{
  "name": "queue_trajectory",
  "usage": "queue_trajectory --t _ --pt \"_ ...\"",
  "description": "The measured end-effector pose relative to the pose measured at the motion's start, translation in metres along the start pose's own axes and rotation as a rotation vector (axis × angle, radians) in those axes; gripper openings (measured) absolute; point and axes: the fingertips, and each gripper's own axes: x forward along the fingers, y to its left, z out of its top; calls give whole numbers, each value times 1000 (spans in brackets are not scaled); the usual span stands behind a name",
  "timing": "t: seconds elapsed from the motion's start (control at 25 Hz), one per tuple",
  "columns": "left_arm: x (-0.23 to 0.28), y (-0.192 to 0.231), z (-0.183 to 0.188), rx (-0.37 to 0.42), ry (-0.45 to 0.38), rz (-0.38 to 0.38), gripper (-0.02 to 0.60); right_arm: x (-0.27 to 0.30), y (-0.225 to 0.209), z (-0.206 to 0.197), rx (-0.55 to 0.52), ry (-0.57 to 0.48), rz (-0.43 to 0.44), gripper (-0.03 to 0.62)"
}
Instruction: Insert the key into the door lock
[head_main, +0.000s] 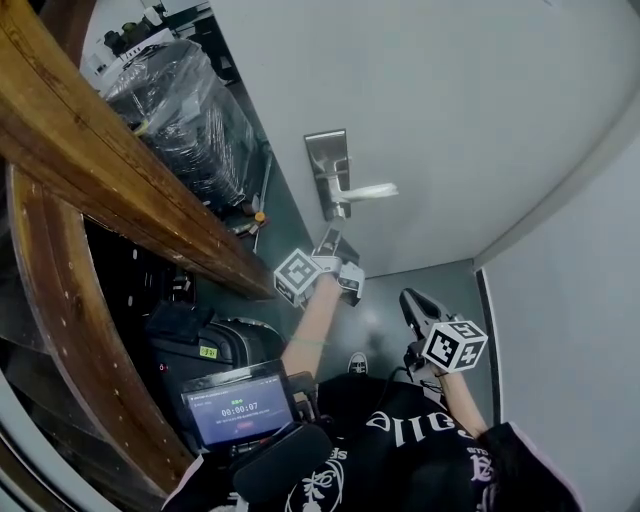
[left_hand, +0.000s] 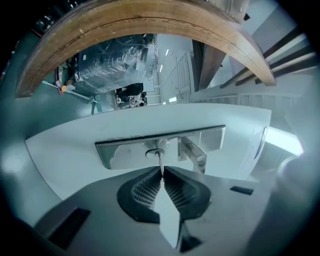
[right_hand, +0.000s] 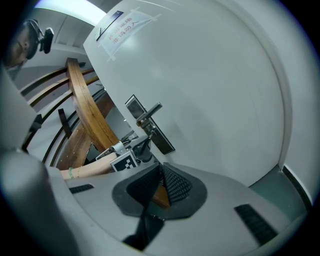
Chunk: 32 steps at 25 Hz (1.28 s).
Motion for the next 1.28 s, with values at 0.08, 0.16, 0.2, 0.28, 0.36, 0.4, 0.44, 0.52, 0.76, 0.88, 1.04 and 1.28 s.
queue_trajectory --t 0.08,0.16,0.2,0.28,0.36,0.4,0.44,0.52,0.76,0.88,1.04,1.28 --pt "4 0 2 23 17 5 23 0 0 0 0 0 3 35" --pt "8 0 4 15 20 -2 23 1 -1 0 -2 2 4 35" --pt "9 0 4 12 18 -6 23 2 -2 0 -2 2 5 35" --pt "11 2 6 6 14 -10 23 4 -2 0 -2 3 9 35" --pt "12 4 7 3 10 -9 23 5 -2 -1 0 3 13 35" --pt "13 4 7 14 11 -10 23 5 -3 -2 2 3 13 34" --pt "14 4 7 36 17 -12 23 5 -4 -3 4 3 14 35" --pt "16 4 7 96 38 -16 23 5 -6 -4 7 2 15 35" --pt "5 5 -5 185 123 11 68 -2 -4 -5 5 3 22 34" --pt "-14 10 -18 245 153 44 84 -8 -2 -6 5 5 28 35" --pt "-44 4 -38 391 191 51 12 -18 1 -11 6 7 43 35" --pt "-85 -40 -65 745 212 57 5 -43 10 -21 -8 16 77 35"
